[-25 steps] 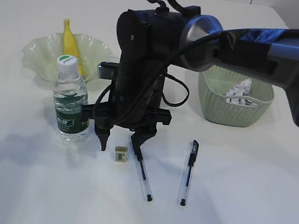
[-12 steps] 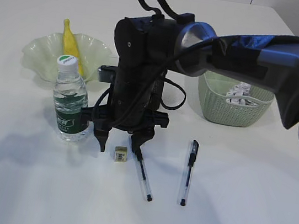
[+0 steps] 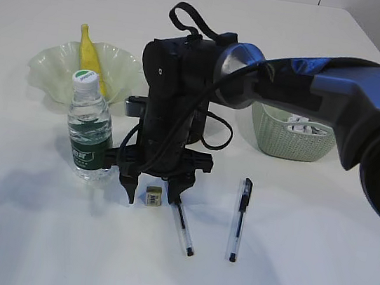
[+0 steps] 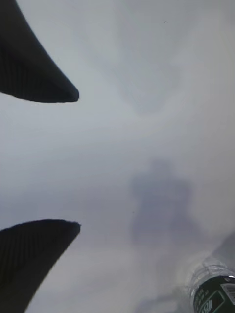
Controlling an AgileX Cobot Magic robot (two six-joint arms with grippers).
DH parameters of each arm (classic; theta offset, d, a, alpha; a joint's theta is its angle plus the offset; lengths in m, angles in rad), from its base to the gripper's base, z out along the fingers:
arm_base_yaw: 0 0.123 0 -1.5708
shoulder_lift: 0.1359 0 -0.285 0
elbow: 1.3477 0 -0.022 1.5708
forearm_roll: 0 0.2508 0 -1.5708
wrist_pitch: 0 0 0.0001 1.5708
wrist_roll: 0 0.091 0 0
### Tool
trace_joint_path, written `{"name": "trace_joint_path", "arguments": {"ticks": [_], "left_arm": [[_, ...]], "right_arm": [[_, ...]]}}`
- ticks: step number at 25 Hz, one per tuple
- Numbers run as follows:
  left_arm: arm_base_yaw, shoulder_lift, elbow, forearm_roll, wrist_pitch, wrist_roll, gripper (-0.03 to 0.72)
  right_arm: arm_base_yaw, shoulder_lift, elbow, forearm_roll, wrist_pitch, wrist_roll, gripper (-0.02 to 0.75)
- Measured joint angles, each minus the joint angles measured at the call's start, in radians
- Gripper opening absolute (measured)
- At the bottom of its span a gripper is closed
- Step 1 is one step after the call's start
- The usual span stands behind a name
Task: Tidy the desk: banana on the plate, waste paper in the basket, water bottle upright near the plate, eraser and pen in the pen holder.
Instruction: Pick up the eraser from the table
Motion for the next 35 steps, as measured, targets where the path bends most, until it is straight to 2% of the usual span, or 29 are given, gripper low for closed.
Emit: {"name": "trace_joint_path", "arguments": {"ticks": [4, 6, 10, 12, 24, 35], "left_arm": [[0.0, 0.0, 0.0, 0.0, 0.0, 0.0, 0.521], [0.0, 0.0, 0.0, 0.0, 0.0, 0.0, 0.521], [0.0, 0.0, 0.0, 0.0, 0.0, 0.0, 0.521], [0.0, 0.0, 0.0, 0.0, -0.002, 0.0, 0.521], [0.0, 0.0, 0.0, 0.0, -0.002, 0.0, 0.521], [0.0, 0.0, 0.0, 0.0, 0.009, 0.0, 0.521]], "right_arm": [[0.0, 0.0, 0.0, 0.0, 0.0, 0.002, 0.462], [0.0, 0.0, 0.0, 0.0, 0.0, 0.002, 0.406], [0.0, 0.0, 0.0, 0.0, 0.0, 0.002, 0.243], [0.0, 0.0, 0.0, 0.0, 0.0, 0.002, 0.21], [0.0, 0.002, -0.02, -0.002, 0.032, -0.035, 0.197], [0.0, 0.002, -0.319, -0.161, 0.059, -0.054, 0.197]]}}
